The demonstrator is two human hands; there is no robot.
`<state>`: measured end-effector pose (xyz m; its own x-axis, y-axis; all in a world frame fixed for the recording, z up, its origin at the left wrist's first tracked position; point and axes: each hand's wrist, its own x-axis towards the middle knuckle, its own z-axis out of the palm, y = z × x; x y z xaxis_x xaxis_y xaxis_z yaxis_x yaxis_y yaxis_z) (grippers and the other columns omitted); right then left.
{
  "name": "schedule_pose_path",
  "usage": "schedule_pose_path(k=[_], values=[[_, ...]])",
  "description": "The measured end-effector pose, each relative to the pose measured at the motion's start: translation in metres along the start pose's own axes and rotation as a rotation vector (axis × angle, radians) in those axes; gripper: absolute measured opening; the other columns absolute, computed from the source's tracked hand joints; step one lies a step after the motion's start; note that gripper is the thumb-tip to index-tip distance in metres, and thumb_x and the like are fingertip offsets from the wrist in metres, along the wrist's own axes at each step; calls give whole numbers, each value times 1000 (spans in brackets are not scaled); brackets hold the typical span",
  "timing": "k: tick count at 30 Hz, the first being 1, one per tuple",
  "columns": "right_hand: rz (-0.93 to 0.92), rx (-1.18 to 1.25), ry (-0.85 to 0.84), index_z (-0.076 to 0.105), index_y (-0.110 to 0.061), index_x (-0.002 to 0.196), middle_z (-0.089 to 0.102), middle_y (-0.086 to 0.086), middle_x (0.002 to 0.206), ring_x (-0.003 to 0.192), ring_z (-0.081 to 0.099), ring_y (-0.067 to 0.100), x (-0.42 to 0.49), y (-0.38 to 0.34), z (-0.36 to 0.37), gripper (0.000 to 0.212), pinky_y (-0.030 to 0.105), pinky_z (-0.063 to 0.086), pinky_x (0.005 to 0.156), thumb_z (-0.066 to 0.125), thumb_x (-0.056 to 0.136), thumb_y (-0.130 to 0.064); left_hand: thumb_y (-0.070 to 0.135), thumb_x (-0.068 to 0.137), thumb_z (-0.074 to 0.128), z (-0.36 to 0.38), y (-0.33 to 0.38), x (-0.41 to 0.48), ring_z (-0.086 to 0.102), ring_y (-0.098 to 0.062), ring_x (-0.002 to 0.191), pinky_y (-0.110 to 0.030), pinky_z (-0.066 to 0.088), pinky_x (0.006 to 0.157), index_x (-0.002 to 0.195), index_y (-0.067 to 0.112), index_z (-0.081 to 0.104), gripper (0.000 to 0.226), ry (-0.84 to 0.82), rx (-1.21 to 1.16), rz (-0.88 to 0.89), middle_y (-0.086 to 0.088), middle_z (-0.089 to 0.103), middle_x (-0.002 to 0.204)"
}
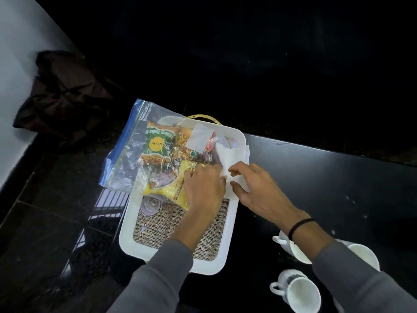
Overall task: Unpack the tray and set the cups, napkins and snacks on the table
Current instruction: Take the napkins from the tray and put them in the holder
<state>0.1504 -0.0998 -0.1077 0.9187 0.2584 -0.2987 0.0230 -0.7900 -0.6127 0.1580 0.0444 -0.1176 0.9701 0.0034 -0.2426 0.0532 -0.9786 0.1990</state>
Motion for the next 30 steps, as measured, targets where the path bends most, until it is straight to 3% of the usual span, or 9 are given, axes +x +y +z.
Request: schedule_pose_path(k=[3, 6, 9, 13, 15, 17, 21, 26, 30], values=[[-10, 27, 57, 56, -23, 128, 66, -2, 123, 108, 60, 12, -7, 4, 1, 31, 26, 50, 89, 64, 98, -23, 36, 96, 60, -1, 0, -6, 60, -24, 96, -37, 40, 85, 101, 20, 70, 19, 46, -202, 56, 1, 63, 91], [-7, 46, 176, 56, -20, 130, 63, 1, 125, 93, 58, 3, -16, 7, -3, 35, 26, 52, 86, 66, 97, -22, 34, 91, 61, -10, 3, -13, 53, -20, 83, -38, 43, 81, 98, 18, 67, 19, 48, -395, 94, 6, 52, 93], [6, 100, 269, 49, -16, 140, 56, 0, 139, 121, 54, 10, -24, 7, -11, 52, 28, 48, 102, 72, 94, -21, 37, 86, 56, -25, 8, -20, 58, -22, 88, -41, 50, 82, 106, 16, 66, 31, 50, -552, 114, 3, 61, 101], [65, 286, 250, 31, -25, 155, 41, -7, 157, 138, 40, 8, -36, 9, -35, 87, 24, 35, 111, 80, 85, -40, 34, 85, 62, -50, 16, -27, 56, -29, 69, -47, 48, 61, 88, 9, 58, 26, 17, -632, 272, -9, 61, 77], [79, 465, 178, 27, -34, 156, 36, -16, 159, 140, 37, 1, -45, 11, -49, 97, 13, 31, 107, 81, 77, -52, 37, 83, 63, -62, 22, -32, 55, -27, 60, -42, 45, 54, 85, 7, 59, 31, -5, -660, 330, -12, 61, 70], [64, 641, 101, 30, -39, 153, 40, -21, 156, 142, 39, -2, -57, 15, -65, 101, 15, 33, 108, 83, 68, -56, 42, 78, 64, -75, 31, -39, 56, -20, 58, -32, 43, 49, 86, 12, 62, 31, -39, -707, 340, -6, 62, 68], [66, 868, -6, 56, -37, 133, 67, -12, 132, 124, 63, 6, -86, 24, -96, 74, 24, 53, 94, 91, 68, -43, 43, 75, 66, -97, 50, -53, 65, -17, 68, -31, 50, 55, 91, 22, 68, 26, -267, -903, 313, 0, 68, 78], [157, 1048, -17, 71, -22, 116, 78, 9, 115, 105, 75, 34, -133, 34, -130, 44, 40, 54, 88, 83, 81, -45, 32, 76, 67, -117, 78, -69, 69, -20, 78, -31, 54, 66, 102, 17, 73, 30, -514, -1079, 346, -5, 73, 89], [236, 1019, 32, 77, -20, 114, 80, 8, 110, 102, 77, 27, -174, 36, -153, 33, 35, 62, 86, 80, 87, -40, 33, 80, 73, -118, 113, -86, 69, -14, 81, -28, 52, 67, 94, 26, 74, 16, -544, -1206, 209, 5, 72, 87]])
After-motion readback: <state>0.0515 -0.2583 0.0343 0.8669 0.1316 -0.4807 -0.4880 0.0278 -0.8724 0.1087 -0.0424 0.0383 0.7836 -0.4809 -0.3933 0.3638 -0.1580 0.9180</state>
